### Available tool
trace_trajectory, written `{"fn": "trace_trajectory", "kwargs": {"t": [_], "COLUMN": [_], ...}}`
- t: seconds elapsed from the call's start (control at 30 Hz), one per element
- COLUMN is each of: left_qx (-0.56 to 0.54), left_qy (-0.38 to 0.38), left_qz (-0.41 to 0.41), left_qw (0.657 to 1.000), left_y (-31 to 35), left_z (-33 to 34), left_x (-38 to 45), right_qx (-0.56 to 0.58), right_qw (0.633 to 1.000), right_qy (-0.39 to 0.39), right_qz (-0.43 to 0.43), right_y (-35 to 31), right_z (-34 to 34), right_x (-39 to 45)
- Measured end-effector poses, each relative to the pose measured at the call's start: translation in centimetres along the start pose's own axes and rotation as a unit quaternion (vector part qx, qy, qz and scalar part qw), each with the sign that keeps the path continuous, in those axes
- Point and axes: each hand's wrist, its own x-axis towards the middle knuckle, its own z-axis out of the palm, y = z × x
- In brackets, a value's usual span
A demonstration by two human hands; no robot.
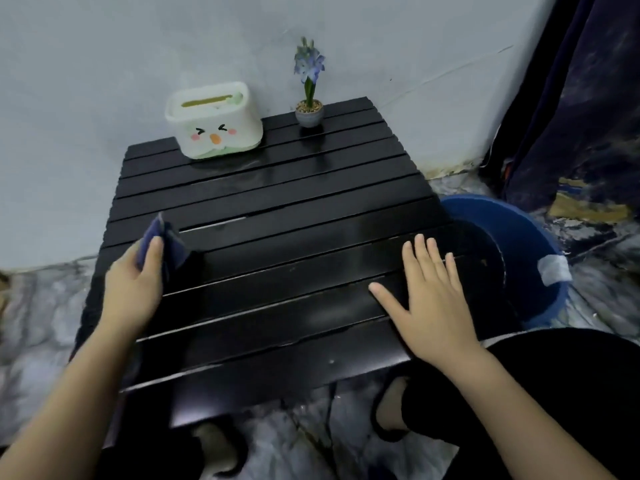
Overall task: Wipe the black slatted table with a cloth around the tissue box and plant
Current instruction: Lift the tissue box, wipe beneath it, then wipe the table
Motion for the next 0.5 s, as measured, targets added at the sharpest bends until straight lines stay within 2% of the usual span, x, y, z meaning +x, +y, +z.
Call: {"fn": "trace_trajectory", "kwargs": {"t": [0.1,0.23,0.37,0.5], "left_qx": [0.105,0.176,0.168,0.114], "left_qy": [-0.02,-0.051,-0.098,-0.166], "left_qz": [-0.005,0.114,0.2,0.337], "left_qw": [0.994,0.976,0.96,0.92], "left_y": [-3.6,-1.8,2.6,6.2], "left_z": [-1.7,2.2,6.6,9.7], "left_x": [-1.9,-4.5,-8.2,-13.2], "right_qx": [-0.013,-0.023,-0.02,-0.026], "right_qw": [1.0,1.0,1.0,0.999], "right_qy": [0.009,0.01,0.014,0.024], "right_qz": [0.002,0.01,0.009,0.013], "right_y": [0.0,-0.1,-0.2,0.0], "right_z": [0.1,0.2,0.2,0.4], "right_x": [0.0,0.1,0.1,0.4]}}
